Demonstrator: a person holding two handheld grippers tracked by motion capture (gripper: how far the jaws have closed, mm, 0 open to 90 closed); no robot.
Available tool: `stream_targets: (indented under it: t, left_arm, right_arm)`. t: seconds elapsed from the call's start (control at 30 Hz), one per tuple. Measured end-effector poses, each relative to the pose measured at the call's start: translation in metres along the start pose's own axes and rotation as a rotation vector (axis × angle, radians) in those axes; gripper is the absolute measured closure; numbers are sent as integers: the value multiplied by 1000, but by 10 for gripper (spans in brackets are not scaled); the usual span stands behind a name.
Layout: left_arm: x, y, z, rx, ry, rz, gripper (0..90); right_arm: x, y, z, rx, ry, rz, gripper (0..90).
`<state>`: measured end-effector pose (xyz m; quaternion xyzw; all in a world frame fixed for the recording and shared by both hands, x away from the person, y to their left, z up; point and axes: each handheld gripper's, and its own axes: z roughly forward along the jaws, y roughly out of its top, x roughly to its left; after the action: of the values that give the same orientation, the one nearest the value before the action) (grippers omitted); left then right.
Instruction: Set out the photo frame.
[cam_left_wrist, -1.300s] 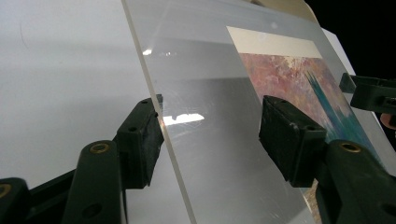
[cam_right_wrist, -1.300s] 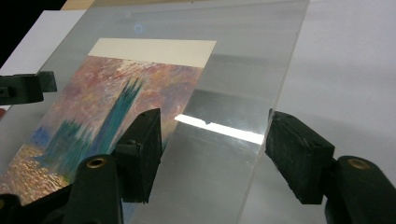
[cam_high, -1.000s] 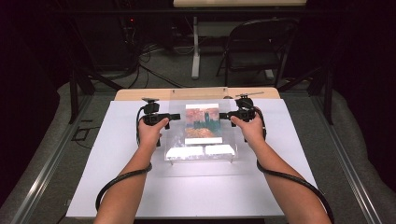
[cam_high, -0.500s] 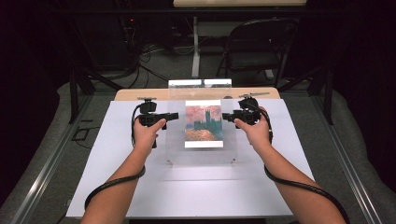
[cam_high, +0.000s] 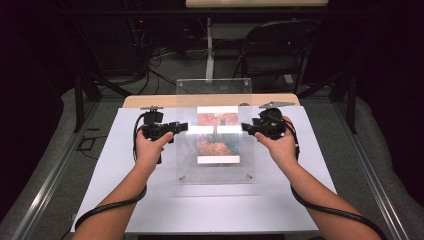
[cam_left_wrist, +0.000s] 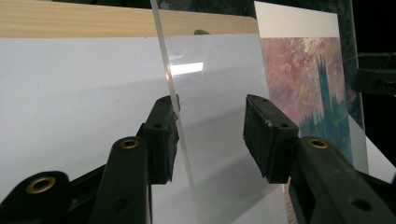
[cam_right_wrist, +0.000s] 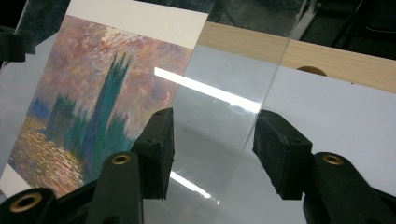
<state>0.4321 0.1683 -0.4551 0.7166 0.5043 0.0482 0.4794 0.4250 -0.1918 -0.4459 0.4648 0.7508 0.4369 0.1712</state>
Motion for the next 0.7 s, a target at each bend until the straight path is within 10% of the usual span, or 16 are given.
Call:
stream_targets:
  t: [0.7]
  left_arm:
    - [-27,-12,-35,-9,9,99,604]
  right_arm:
    - [17,-6,-41,-18,22,-43,564]
